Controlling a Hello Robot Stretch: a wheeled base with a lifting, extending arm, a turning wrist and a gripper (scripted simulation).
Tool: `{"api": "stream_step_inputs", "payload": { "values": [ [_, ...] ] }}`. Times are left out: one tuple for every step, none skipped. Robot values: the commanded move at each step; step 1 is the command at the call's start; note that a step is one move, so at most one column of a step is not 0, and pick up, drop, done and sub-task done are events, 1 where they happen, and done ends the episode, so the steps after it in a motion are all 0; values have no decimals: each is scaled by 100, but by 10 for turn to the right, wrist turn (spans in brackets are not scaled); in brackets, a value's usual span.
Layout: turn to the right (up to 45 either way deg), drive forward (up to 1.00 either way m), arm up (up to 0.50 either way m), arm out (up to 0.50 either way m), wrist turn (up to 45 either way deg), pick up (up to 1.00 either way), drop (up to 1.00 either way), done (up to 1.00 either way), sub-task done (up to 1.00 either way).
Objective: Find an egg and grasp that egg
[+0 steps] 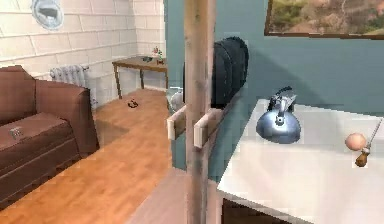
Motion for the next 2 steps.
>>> {"api": "stream_step_inputs", "payload": {
  "values": [
    [450, 0, 0, 0, 0, 0, 0, 0, 0],
    [450, 0, 0, 0, 0, 0, 0, 0, 0]
  ]
}}
